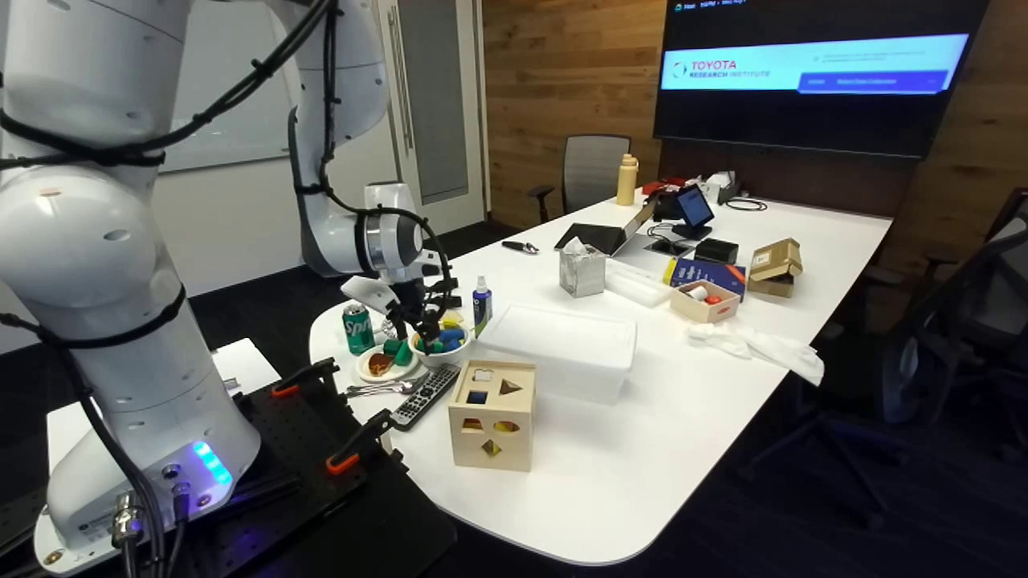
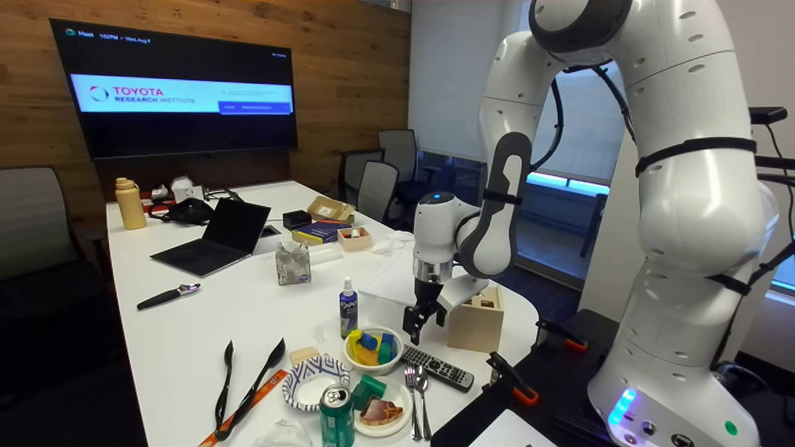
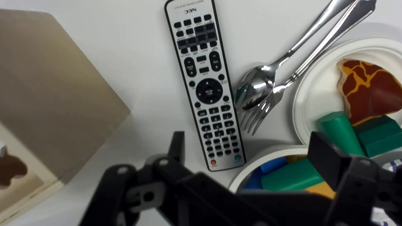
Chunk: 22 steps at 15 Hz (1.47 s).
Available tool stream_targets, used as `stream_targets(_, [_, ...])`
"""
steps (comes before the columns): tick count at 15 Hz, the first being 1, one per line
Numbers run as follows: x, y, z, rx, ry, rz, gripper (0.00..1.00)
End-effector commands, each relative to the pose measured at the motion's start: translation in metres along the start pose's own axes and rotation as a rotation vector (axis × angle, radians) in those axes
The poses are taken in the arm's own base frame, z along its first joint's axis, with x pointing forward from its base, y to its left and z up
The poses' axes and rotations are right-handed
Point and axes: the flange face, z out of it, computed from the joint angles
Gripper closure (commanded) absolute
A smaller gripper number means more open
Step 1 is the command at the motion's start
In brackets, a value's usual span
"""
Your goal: Press a button on the remote control.
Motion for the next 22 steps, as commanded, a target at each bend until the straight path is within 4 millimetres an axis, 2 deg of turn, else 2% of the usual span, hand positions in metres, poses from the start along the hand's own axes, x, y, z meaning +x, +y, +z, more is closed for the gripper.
stream_targets(1, [-0.001, -0.001, 0.028, 0.044, -0.014, 0.019, 0.00])
stream_targets(3, [-0.005, -0.001, 0.040, 0.060, -0.023, 0.030, 0.00])
stream_targets(4, [-0.005, 0.000, 0.044, 0.063, -0.022, 0.034, 0.20])
stream_targets(13, [-0.004, 0.008, 0.070, 0.039, -0.036, 0.044, 0.88])
stream_targets(15, [0.000, 0.009, 0.074, 0.029, -0.039, 0.039, 1.00])
stream_targets(19, [0.007, 0.009, 0.078, 0.020, -0.045, 0.037, 1.00])
stream_targets(22, [0.004, 0.010, 0.078, 0.023, -0.044, 0.046, 1.00])
